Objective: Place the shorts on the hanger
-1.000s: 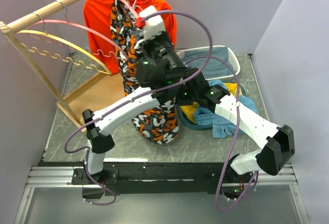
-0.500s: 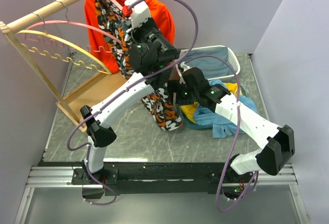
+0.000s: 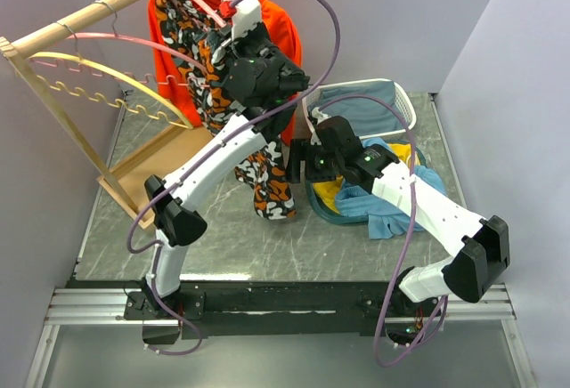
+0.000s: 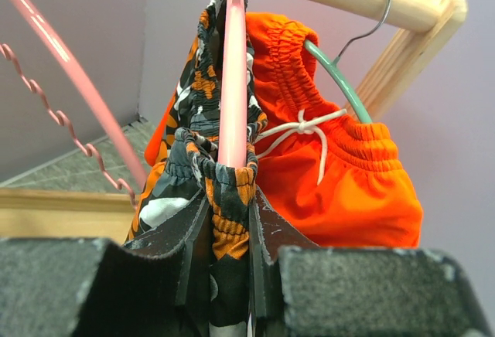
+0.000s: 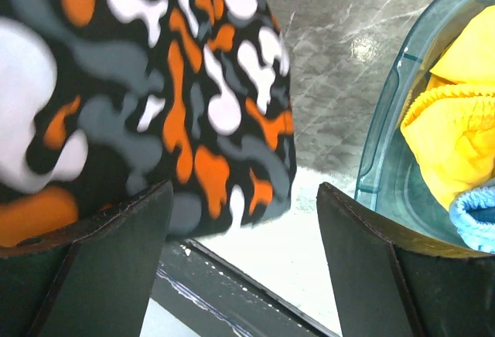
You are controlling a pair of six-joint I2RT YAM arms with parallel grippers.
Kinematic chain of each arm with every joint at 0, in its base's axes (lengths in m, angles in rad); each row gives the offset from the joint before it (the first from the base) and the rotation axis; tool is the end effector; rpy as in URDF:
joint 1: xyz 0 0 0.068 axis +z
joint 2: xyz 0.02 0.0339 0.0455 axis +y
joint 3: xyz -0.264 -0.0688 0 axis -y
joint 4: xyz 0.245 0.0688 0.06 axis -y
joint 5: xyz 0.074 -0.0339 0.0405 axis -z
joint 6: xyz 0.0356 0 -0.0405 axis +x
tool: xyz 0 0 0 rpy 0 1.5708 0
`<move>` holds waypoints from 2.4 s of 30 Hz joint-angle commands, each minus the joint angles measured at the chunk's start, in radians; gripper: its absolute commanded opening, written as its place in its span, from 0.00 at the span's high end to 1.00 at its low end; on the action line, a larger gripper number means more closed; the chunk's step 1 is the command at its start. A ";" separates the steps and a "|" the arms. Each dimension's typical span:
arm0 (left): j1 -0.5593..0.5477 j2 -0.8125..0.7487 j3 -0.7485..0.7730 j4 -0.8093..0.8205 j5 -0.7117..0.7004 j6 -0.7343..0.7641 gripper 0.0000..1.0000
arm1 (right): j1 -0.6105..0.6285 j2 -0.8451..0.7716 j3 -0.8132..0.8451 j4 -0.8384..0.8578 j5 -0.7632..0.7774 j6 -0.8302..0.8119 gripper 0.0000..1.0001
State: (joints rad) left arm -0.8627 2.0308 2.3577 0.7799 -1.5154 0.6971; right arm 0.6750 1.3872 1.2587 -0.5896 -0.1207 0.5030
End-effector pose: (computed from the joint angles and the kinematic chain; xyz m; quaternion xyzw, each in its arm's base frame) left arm 0.2767 -0.2685 0.5535 -0.3581 0.5891 0.0990 0.7176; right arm 0.2353 0.1938 0.3292 -0.1029 0.9033 0.2750 0.3127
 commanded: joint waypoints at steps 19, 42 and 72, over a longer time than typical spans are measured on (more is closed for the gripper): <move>0.103 0.040 0.055 -0.201 0.176 -0.229 0.95 | -0.003 0.029 0.039 0.014 0.001 -0.012 0.19; 0.067 0.020 -0.021 -0.294 0.164 -0.305 0.20 | -0.006 -0.023 -0.001 0.031 0.004 -0.001 0.19; -0.398 -0.317 -0.183 -1.332 0.516 -1.077 0.04 | -0.005 -0.450 -0.344 0.195 0.242 0.169 0.18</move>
State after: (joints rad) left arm -1.2598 1.8790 2.2745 -0.2264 -1.2282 -0.0170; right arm 0.6750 1.0046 0.9569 -0.4675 0.0525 0.6273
